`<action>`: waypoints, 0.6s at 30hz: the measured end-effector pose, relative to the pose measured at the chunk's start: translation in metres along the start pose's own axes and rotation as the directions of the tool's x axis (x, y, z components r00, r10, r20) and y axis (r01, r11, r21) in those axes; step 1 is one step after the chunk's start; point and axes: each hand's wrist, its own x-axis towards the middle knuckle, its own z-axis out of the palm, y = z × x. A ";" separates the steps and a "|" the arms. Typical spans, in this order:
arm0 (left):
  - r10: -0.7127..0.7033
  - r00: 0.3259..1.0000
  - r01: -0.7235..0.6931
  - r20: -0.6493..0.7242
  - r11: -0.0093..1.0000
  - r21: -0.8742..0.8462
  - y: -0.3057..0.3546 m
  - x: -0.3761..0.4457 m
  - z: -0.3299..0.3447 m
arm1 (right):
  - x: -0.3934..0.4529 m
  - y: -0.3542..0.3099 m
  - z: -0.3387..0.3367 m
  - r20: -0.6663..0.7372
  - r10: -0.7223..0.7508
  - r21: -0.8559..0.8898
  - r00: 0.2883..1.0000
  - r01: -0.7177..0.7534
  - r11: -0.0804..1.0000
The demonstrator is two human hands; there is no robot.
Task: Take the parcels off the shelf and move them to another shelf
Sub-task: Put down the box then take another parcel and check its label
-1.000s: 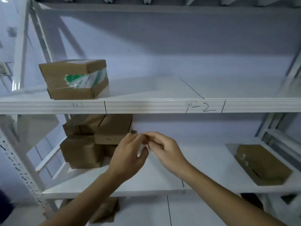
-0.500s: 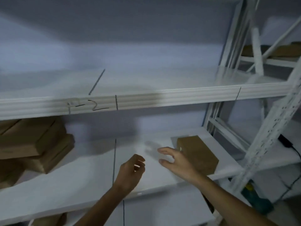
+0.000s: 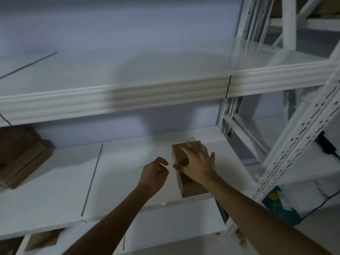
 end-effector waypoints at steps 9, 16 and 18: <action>-0.063 0.998 0.063 0.011 0.997 -0.051 -0.021 0.014 0.022 | 0.014 0.005 0.033 0.153 0.251 -0.061 0.956 -0.245 0.968; -0.224 0.967 0.256 0.125 0.843 -0.472 -0.028 0.013 0.009 | -0.004 0.022 0.006 0.210 0.226 0.866 0.951 -0.288 0.409; -0.266 0.930 0.367 0.252 0.693 -0.621 -0.025 0.010 0.002 | -0.019 0.021 0.004 0.329 0.035 0.919 0.944 -0.312 -0.240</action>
